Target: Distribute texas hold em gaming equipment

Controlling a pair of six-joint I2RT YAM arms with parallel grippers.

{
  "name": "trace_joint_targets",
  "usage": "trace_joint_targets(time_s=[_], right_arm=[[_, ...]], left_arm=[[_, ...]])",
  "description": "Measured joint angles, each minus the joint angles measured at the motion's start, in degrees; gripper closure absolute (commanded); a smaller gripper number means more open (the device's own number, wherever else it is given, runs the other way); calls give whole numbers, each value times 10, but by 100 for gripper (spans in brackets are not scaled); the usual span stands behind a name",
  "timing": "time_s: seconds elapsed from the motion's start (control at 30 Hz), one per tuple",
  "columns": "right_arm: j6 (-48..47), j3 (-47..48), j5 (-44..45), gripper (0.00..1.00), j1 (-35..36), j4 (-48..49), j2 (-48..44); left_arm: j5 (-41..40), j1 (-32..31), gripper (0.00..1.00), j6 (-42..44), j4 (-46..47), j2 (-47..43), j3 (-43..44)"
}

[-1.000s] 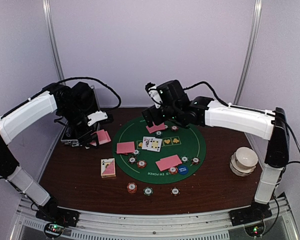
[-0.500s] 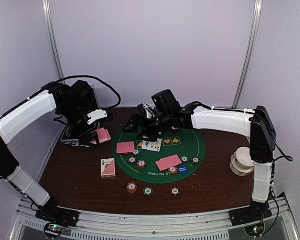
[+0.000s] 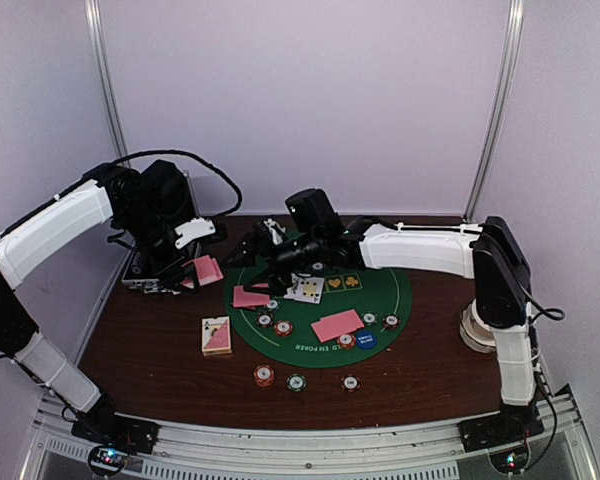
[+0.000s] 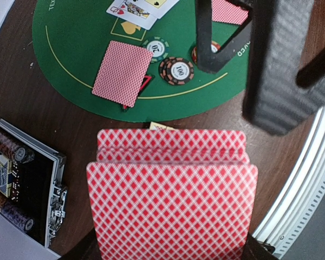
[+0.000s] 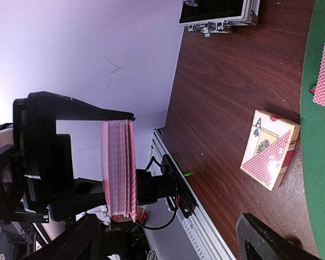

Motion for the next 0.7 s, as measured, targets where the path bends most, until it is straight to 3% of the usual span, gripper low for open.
trace_joint_targets(time_s=[0.7], right_arm=[[143, 75, -26, 16, 27, 153, 103]], left_arm=[[7, 0, 100, 0, 0, 0, 0]])
